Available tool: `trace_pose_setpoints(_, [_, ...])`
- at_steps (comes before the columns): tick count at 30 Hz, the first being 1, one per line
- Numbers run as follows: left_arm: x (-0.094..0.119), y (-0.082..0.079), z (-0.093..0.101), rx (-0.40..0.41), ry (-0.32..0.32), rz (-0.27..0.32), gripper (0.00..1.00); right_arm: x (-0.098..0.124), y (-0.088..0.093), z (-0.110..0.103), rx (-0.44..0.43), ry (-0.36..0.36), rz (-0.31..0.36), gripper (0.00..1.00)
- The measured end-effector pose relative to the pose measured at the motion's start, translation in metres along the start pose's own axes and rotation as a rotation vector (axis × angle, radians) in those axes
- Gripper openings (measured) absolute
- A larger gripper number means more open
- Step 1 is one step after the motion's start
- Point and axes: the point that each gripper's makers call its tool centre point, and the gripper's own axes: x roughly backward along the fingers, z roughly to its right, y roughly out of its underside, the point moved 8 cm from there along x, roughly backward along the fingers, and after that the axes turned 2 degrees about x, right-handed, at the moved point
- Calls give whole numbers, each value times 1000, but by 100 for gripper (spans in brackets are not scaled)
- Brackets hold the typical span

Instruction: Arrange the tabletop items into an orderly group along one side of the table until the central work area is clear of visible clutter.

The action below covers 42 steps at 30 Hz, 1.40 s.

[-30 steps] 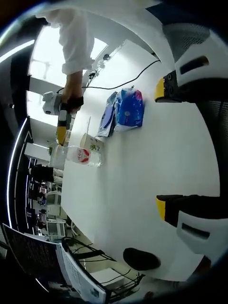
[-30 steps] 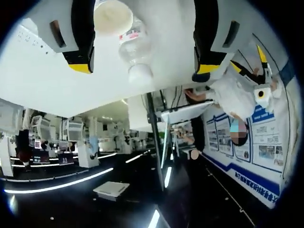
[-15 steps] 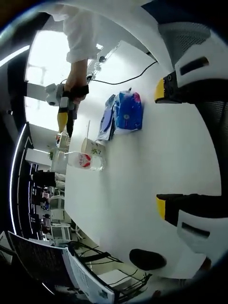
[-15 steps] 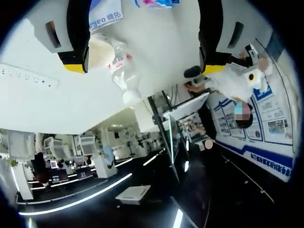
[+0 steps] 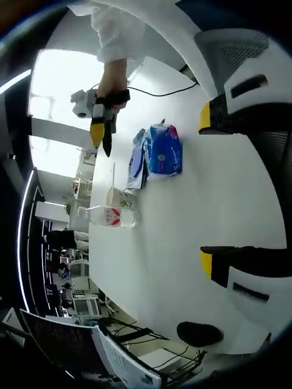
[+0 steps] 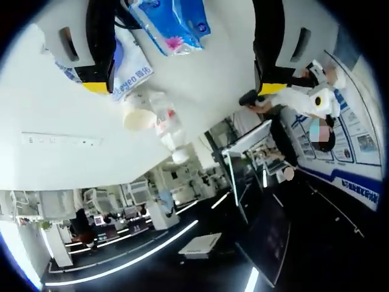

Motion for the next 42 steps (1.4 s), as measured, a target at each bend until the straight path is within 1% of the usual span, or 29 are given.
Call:
trace_pose_setpoints(4, [0,0,2,-6,16,2,75,19,13,-3,-30,57,-7,94])
trace_pose_setpoints(9, [1,-2,4,8,36,18,75,42,26,-11,-80,117,9,93])
trace_pose_setpoints(12, [1,-1,6,3,44,12,74,55,35,-15,-100,154,12,93])
trace_pose_setpoints(15, [-1,2,12,-32,62,-14,73,66,41,-21,-125,199,23,93])
trace_pose_setpoints(16, [-1,2,13,-44,66,-21,73,68,42,-19,-134,208,27,92])
trace_pose_setpoints(19, [-2,4,18,-65,97,-31,73,79,51,-27,-163,245,27,90])
trace_pose_setpoints(24, [-1,3,22,-77,124,-26,72,92,57,-39,-171,269,36,87])
trace_pose_setpoints(28, [-1,4,22,-76,127,-30,72,106,61,-48,-196,301,65,86])
trace_pose_setpoints(31, [-1,5,22,-76,132,-36,71,113,66,-50,-197,325,54,85])
trace_pose_setpoints(35, [0,6,26,-90,147,-40,71,123,69,-59,-206,347,55,83])
trace_pose_setpoints(42, [1,8,28,-99,163,-52,70,130,74,-63,-207,376,29,79])
